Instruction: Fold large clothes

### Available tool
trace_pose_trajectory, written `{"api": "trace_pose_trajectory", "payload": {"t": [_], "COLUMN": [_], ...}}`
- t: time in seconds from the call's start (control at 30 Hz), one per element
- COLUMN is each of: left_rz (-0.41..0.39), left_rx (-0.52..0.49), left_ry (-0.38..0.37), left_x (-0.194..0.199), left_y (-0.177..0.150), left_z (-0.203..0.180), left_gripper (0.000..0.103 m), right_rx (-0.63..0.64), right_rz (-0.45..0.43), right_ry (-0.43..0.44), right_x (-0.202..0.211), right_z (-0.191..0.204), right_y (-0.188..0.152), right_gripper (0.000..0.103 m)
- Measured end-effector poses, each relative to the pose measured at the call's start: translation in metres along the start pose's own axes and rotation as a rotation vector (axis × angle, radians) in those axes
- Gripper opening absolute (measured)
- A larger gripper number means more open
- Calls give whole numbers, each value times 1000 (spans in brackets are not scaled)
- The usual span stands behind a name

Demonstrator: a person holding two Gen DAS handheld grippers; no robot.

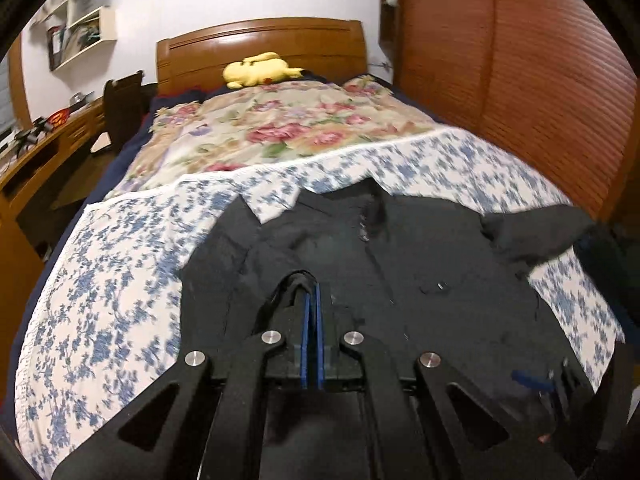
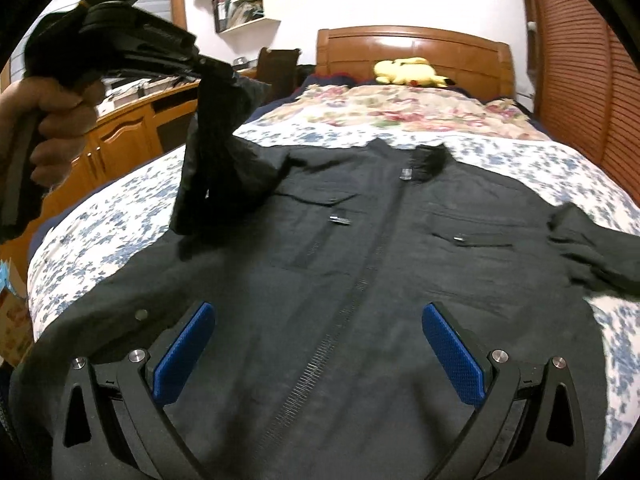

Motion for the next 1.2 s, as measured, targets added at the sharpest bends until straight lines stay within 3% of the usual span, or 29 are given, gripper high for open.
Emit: {"api": "trace_pose_trajectory", "payload": {"t": [0.23, 0.3, 0.37, 0.57, 1.2], "left_rz": [29, 21, 14, -38, -106], "left_rx": [32, 28, 12, 78, 146], "left_ry": [-32, -36, -7, 3, 91], "left_x": [19, 29, 37, 68, 68], "left_y": [-61, -72, -80, -106, -158], "left_z": [-21, -25, -27, -2, 71], "left_gripper": [5, 18, 22, 24, 25], "right_rx": [-41, -42, -46, -77, -31], "right_rz": [2, 3, 9, -16, 5], "right_ry": [-6, -8, -8, -14, 2], "right_x": [4, 4, 1, -2, -39], "right_z": [1, 3, 0, -9, 6], "right_y": [0, -2, -2, 5, 3], "right_gripper": [103, 103, 103, 103, 103]}}
Point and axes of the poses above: each gripper's, at about its wrist camera, not at the fingertips, and x roughly against the way its jaws point, z to its left, y to its top, the point moved 3 cm from there along -x, roughly the way its jaws point, and after that the axes turned 10 degrees about -z, right-handed, at the moved point
